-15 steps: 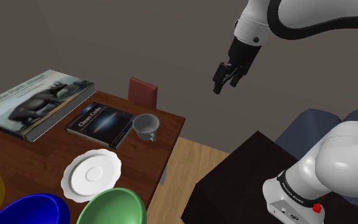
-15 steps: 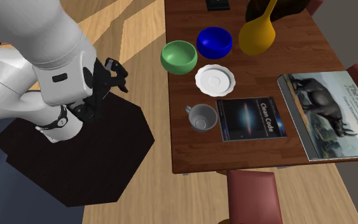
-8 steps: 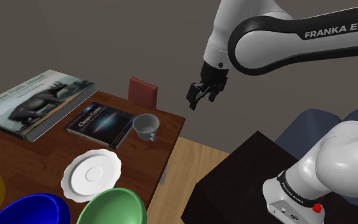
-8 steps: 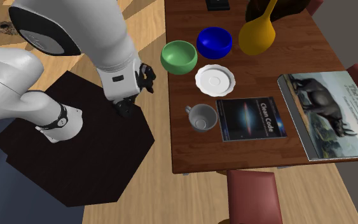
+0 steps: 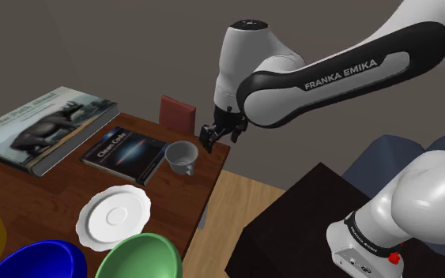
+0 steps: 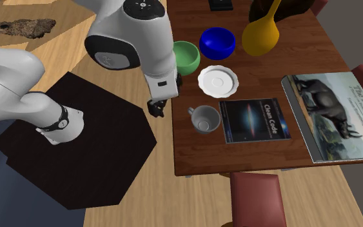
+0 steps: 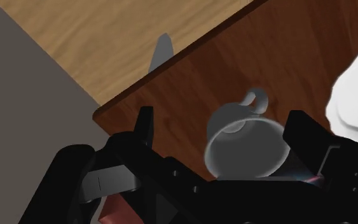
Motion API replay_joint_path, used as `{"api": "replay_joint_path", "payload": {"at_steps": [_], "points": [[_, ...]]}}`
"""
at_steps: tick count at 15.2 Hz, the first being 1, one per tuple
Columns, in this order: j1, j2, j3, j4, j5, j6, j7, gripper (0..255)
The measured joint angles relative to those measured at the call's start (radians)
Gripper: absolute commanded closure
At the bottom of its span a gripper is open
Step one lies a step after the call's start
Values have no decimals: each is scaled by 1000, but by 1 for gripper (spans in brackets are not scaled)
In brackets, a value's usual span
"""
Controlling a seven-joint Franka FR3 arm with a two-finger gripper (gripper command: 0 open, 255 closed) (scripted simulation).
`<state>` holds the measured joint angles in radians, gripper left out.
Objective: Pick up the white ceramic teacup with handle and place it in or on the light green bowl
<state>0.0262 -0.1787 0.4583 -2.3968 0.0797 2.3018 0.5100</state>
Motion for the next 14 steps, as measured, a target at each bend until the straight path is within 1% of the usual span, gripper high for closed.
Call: {"api": "replay_joint_path", "payload": {"at_steps": [2, 4, 7, 8, 10, 14], "points": [[-4, 82, 29, 32, -56, 40, 74, 0], [-2, 179, 51, 84, -131, 70, 161, 0], [23, 311, 56, 154, -247, 103, 287, 0], [40, 358, 53, 188, -286, 104, 330, 0], [59, 416, 40, 217, -336, 119, 379, 0], [79, 476, 19, 233, -386, 153, 419, 0]]}}
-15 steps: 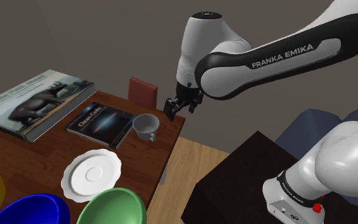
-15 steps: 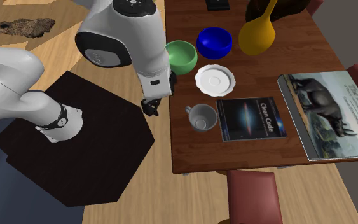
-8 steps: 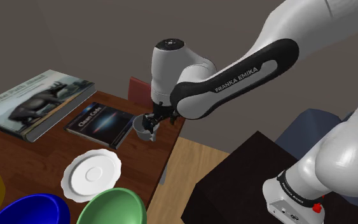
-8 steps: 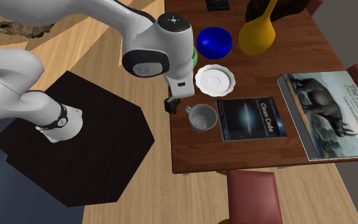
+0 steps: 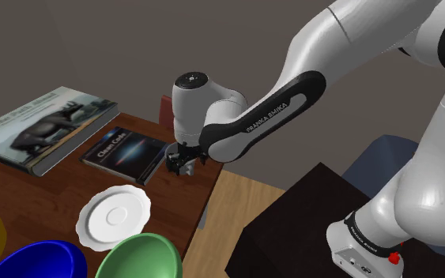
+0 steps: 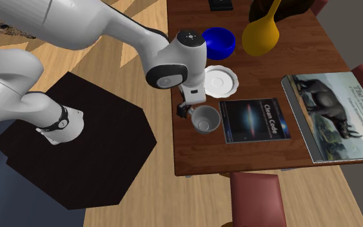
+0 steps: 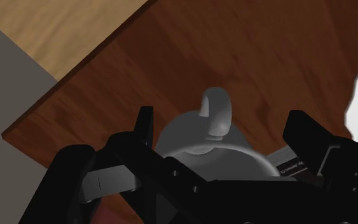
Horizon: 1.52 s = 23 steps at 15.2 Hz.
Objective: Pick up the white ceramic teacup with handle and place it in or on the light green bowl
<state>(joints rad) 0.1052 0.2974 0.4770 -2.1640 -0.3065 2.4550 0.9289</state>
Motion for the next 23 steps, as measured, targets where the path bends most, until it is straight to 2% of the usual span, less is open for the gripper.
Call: {"api": "replay_joint_path", "payload": {"at_steps": [3, 9, 10, 20, 23], "points": [[10, 36, -16, 4, -30, 27, 19, 0], [11, 43, -20, 3, -36, 35, 22, 0], [11, 43, -20, 3, -36, 35, 22, 255], [12, 43, -18, 3, -36, 34, 22, 255], [3, 21, -9, 2, -17, 16, 8, 255]]}}
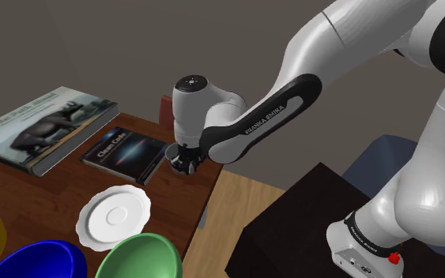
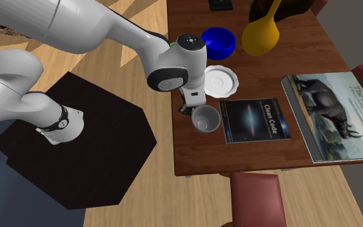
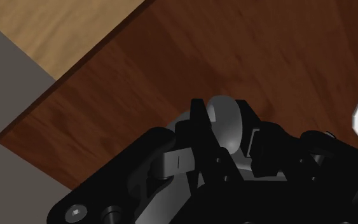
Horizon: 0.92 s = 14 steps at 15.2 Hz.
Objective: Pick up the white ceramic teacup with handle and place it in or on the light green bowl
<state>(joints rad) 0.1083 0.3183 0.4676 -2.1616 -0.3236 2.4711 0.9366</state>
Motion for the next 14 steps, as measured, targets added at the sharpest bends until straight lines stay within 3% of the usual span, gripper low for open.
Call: {"api": "replay_joint_path", "payload": {"at_steps": [14], "points": [[-35, -134, 48, 39, 120, -152, -88, 255]]}}
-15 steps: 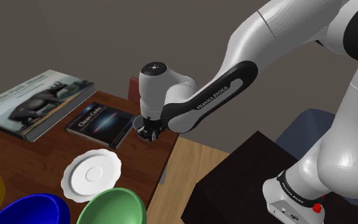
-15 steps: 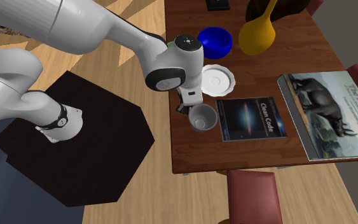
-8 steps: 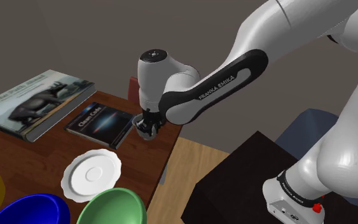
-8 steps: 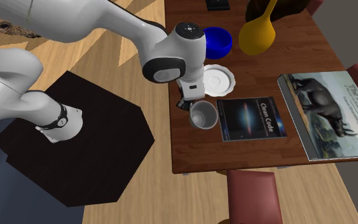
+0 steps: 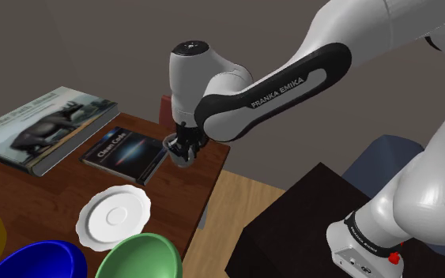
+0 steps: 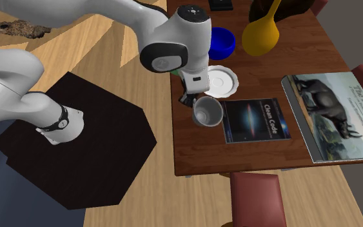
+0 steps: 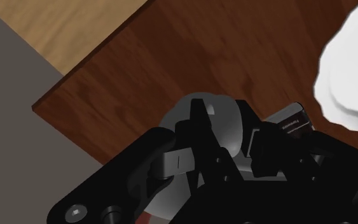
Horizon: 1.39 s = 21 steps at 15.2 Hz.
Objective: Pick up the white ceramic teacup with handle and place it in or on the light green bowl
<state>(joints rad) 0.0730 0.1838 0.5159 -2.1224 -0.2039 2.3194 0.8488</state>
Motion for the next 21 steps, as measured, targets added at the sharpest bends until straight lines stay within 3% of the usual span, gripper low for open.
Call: {"api": "replay_joint_path", "payload": {"at_steps": [16, 21], "points": [[-17, -118, 16, 92, 95, -189, -74, 255], [30, -146, 60, 84, 107, -211, 9, 255]]}}
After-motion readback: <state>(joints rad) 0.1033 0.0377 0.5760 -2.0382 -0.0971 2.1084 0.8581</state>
